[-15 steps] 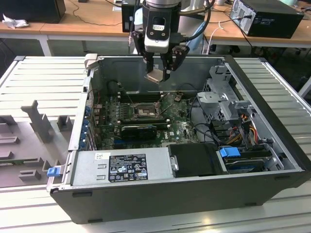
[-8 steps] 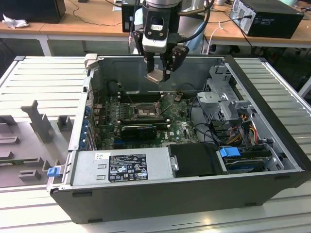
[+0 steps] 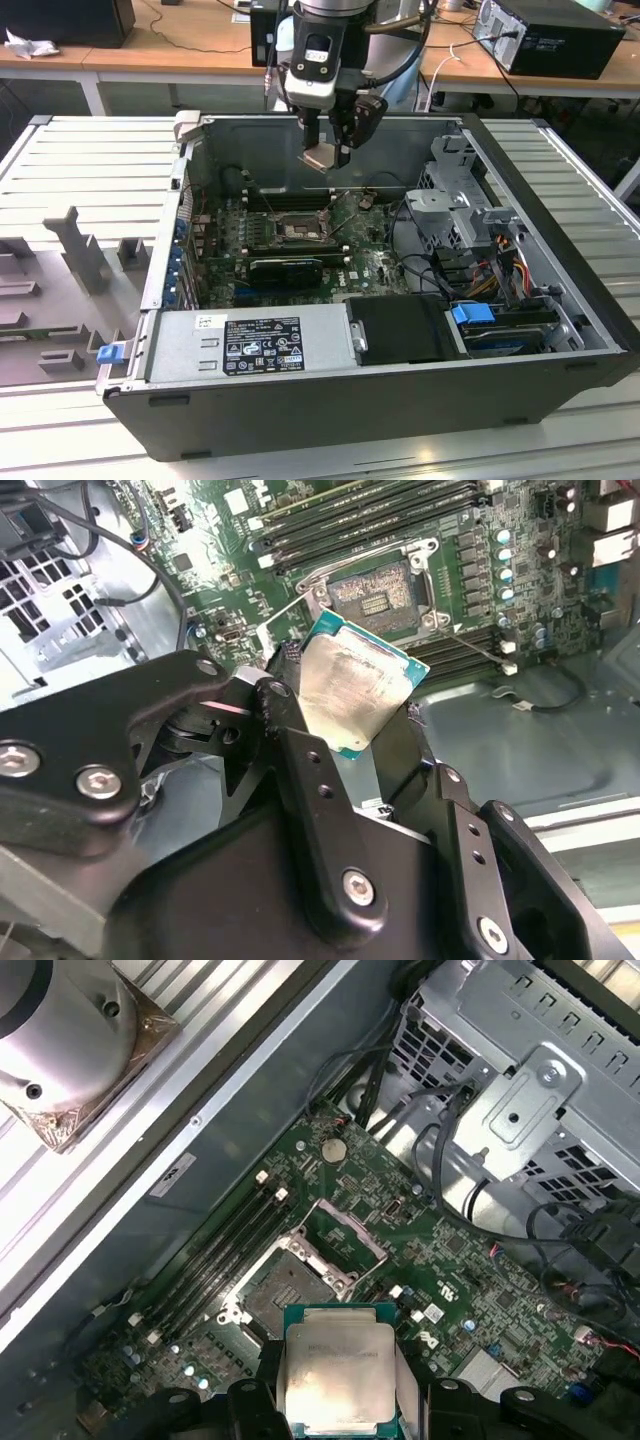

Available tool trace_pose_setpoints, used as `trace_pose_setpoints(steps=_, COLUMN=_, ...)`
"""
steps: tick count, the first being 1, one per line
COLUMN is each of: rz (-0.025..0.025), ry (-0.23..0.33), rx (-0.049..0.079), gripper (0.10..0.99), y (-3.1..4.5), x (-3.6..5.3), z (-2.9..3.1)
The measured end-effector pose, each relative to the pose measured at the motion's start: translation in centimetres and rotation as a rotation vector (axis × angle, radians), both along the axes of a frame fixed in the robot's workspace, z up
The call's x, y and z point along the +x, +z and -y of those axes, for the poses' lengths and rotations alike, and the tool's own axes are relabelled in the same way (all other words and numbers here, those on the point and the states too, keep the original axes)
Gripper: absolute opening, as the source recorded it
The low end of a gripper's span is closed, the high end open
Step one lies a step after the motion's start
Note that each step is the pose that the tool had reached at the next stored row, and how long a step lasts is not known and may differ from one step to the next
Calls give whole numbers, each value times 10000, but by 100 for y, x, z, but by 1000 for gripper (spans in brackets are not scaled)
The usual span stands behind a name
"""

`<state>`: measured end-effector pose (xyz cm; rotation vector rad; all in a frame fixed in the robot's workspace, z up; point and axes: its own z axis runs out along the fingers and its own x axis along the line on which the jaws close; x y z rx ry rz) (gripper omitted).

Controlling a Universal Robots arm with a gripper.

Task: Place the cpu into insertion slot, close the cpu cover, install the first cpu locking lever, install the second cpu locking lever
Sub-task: 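Place the cpu into insertion slot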

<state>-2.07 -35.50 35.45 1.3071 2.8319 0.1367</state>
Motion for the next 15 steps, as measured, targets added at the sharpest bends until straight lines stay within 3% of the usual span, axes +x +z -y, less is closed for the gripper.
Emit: trace_pose_setpoints(steps=15, rz=0, ry=-1483, rx=-7, gripper=529, y=-9, x=0, z=0)
